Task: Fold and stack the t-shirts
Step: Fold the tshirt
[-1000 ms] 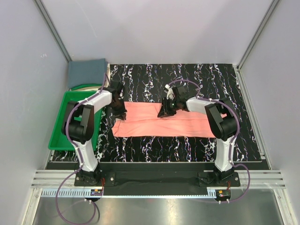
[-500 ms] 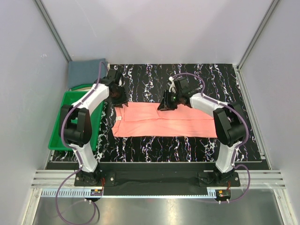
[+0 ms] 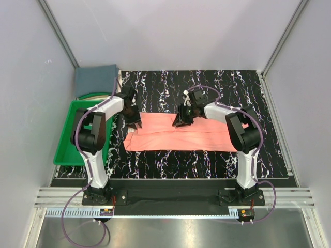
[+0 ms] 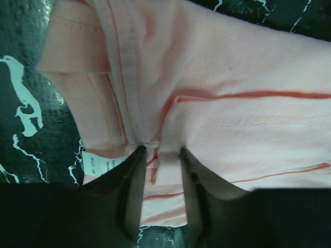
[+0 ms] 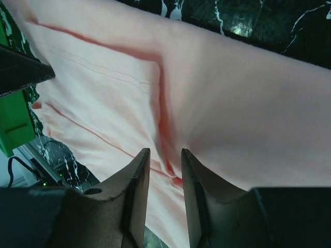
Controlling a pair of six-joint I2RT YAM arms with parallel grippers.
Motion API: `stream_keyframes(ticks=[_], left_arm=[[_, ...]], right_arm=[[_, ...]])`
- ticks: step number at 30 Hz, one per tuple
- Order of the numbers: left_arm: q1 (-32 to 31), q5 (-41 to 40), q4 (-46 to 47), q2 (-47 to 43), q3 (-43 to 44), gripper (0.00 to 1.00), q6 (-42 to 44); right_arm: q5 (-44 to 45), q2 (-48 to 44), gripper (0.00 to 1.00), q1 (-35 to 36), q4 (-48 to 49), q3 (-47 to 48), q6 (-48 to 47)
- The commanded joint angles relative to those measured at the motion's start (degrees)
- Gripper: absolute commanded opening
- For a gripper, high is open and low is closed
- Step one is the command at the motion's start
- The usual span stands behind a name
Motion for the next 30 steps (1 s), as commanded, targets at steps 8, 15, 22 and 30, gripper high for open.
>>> stream_keyframes(ticks=[8,15,22,30], left_arm=[[-0.3,1.9,2.8,-5.1,-1.6,0.00,-2.4],[-0.9,-1.0,4.3,-3.6,-7.0,0.00,-4.1],[-0.3,-3.1,3.9,-4.1,-6.7,0.14,-4.1],[2.8,-4.7,-2.4,-4.5,8.7,0.31,-0.3]], right_arm=[[1.4,2.0,0.09,0.6,-0.1,1.2,-2.6],[3.5,2.1,0.00,0.4,-0.1,0.6,-3.2],[4.1,1.1,0.04,0.4,-0.2,0.4,-3.4],[4.3,-2.0,0.25,0.5,-3.5,1.5,-3.7]])
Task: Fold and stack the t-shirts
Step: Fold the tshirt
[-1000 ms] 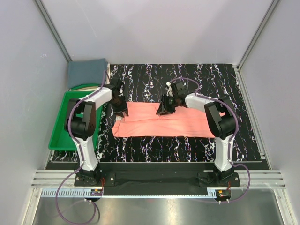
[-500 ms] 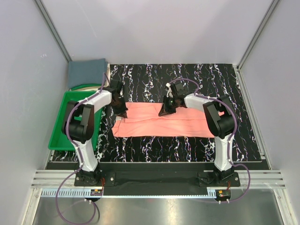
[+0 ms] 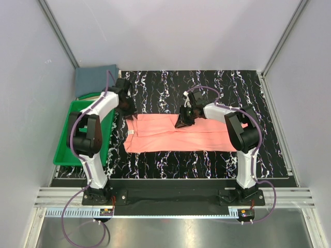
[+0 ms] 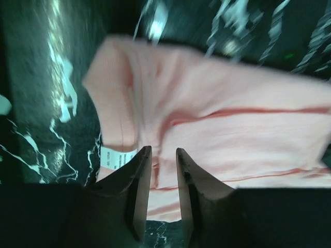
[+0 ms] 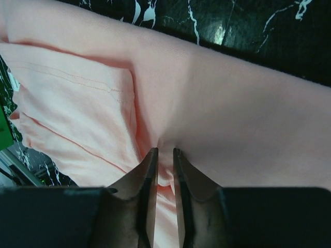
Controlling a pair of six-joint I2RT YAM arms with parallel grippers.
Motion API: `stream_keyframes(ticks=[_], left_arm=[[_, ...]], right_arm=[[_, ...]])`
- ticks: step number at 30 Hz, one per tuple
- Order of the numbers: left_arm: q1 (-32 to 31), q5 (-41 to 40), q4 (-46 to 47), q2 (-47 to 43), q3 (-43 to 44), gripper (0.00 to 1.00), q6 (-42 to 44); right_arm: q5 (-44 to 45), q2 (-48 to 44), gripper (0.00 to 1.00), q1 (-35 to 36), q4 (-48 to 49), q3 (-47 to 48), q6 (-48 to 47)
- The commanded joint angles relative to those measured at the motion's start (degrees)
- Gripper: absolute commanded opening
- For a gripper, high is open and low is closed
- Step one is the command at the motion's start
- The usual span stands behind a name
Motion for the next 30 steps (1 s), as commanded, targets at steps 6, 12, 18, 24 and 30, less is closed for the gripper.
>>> stream_keyframes(ticks=[6,12,18,24,30], left_arm=[[1.6,-0.4,-1.8,5.9,18.3,0.16,5.4],[2.0,-5.4,-2.4,10.3,18.3,0.06,5.7],[2.6,-10.4,-2.7,13.6,17.0,0.03,5.5],[3.6,-12.3,-3.0,16.3,18.3,0.02,4.4],[4.6,-11.2,-2.7,16.6,19.7,0.06,4.2]], right_arm=[[1.7,-6.9,0.20,0.5,-5.8,3.2,0.0],[0.4,-6.9,0.04,0.5,-5.8,4.6,1.1],[6.9,-4.1,0.00,0.0,-5.9,5.9,0.6],[11.1,-0.8,0.00,-3.1,-5.8,6.3,-0.3],[11.7,-0.4,0.00,-9.2,-5.3,3.5,-0.2]])
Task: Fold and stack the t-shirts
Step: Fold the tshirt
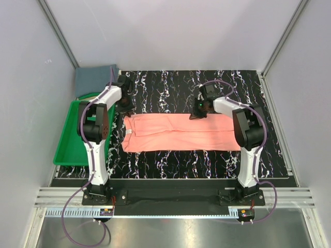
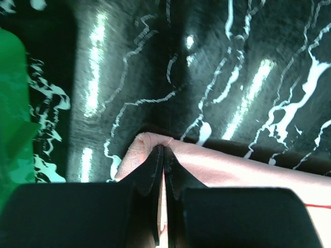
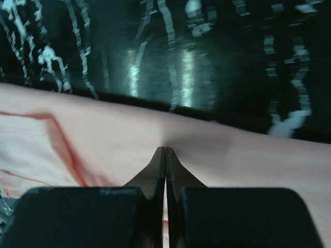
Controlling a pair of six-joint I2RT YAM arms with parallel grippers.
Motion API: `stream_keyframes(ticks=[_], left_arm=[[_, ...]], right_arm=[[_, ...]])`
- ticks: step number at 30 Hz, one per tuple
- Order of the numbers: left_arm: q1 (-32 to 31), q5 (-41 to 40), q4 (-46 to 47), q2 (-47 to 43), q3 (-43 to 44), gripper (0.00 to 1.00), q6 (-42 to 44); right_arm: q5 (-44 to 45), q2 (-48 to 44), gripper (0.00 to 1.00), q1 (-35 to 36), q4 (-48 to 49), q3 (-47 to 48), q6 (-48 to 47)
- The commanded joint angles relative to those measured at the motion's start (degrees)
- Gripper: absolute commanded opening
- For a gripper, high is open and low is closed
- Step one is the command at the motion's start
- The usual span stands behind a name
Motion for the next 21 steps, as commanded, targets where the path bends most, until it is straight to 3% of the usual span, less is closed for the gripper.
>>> stream_keyframes(ticks=[1,14,21], left_arm=[[1.2,-1.5,1.1,1.5,3.6,0.06,0.4],[1.1,11.3,4.2,11.3,17.1,0.06,-0.5],[2.7,24.9,6.1,20.9,39.1,0.11,-1.7]], right_arm=[[2.3,-0.4,0.00,-3.5,0.4,-1.0,-0.5],[6.4,-0.4,0.00,-12.1,0.7,-2.1,2.2],[4.3,0.4,0.00,-16.5,-0.3,2.3,3.6]])
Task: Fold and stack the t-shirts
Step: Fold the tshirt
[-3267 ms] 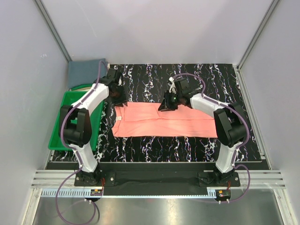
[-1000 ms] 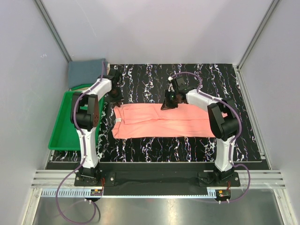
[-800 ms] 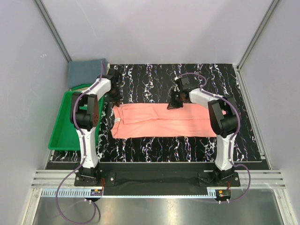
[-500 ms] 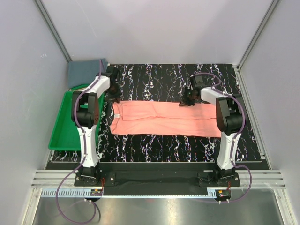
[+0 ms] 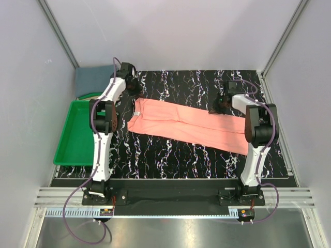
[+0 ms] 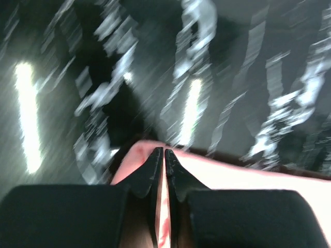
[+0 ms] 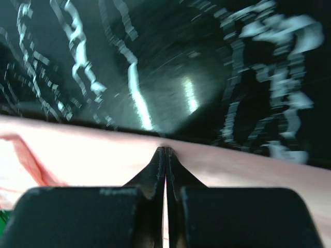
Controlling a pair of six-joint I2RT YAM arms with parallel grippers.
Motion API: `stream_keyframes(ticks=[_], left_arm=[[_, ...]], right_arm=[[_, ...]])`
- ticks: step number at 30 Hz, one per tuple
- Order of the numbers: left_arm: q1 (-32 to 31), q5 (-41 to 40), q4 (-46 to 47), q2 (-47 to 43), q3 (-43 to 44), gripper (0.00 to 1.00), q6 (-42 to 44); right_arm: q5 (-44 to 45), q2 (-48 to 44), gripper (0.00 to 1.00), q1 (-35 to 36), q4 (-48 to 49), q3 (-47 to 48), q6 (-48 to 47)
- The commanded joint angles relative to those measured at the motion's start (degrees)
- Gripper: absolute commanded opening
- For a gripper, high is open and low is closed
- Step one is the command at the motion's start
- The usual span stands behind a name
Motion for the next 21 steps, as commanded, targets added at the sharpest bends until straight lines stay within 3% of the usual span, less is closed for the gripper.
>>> stream_keyframes(ticks=[1,4,7,14,21], left_arm=[[2.0,10.3,3.8,1.3,9.5,0.12,-2.0],[3.1,13.4,5.7,-3.6,7.9,0.15,-3.0],[2.7,13.6,7.0,-11.9,-0.1,0.16,-3.1],[-0.6,8.0,7.0,-31.0,-28.3,0.16,-4.0],[-4.5,3.3,7.0,-36.2,-44.8,0.16,-4.2]], right_arm=[[2.2,-0.5,0.00,-2.1,-1.4,3.9,0.6],[3.2,-3.7,0.00,-2.2,-3.4,4.4,-0.1],[1.8,-8.0,0.00,-2.1,-5.1,2.4,-0.2],[-1.9,-20.5,0.00,-1.6,-8.7,-11.2,5.4],[1.6,-25.3,0.00,-1.7,-10.1,-20.7,9.0]])
